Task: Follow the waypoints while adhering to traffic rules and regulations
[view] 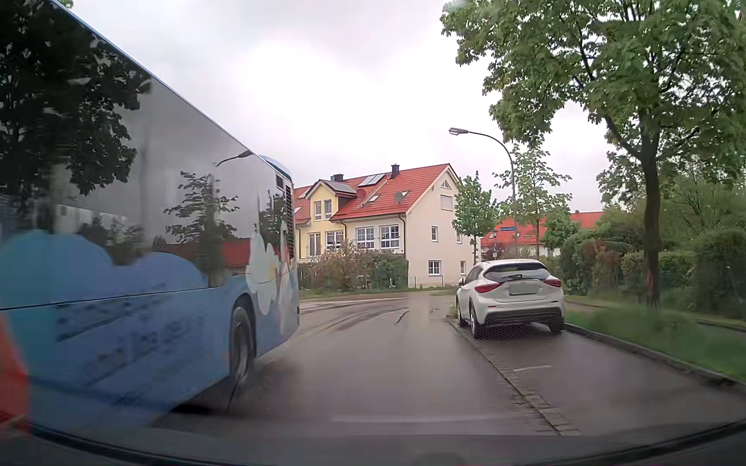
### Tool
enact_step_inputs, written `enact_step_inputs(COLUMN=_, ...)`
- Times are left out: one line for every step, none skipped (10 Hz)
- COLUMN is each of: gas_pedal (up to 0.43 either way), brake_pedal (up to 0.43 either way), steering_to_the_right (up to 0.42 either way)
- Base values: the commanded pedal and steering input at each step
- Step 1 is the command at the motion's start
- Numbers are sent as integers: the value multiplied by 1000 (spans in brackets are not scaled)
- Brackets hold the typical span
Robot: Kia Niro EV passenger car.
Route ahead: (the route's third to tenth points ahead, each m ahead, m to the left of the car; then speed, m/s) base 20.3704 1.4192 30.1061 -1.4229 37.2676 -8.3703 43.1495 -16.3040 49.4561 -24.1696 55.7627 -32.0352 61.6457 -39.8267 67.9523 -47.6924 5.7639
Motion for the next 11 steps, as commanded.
enact_step_inputs(gas_pedal=118, brake_pedal=0, steering_to_the_right=-29)
enact_step_inputs(gas_pedal=118, brake_pedal=0, steering_to_the_right=-31)
enact_step_inputs(gas_pedal=118, brake_pedal=0, steering_to_the_right=-33)
enact_step_inputs(gas_pedal=138, brake_pedal=0, steering_to_the_right=-34)
enact_step_inputs(gas_pedal=157, brake_pedal=0, steering_to_the_right=-34)
enact_step_inputs(gas_pedal=157, brake_pedal=0, steering_to_the_right=-34)
enact_step_inputs(gas_pedal=157, brake_pedal=0, steering_to_the_right=-34)
enact_step_inputs(gas_pedal=157, brake_pedal=0, steering_to_the_right=-33)
enact_step_inputs(gas_pedal=157, brake_pedal=0, steering_to_the_right=-31)
enact_step_inputs(gas_pedal=157, brake_pedal=0, steering_to_the_right=-29)
enact_step_inputs(gas_pedal=157, brake_pedal=0, steering_to_the_right=-25)
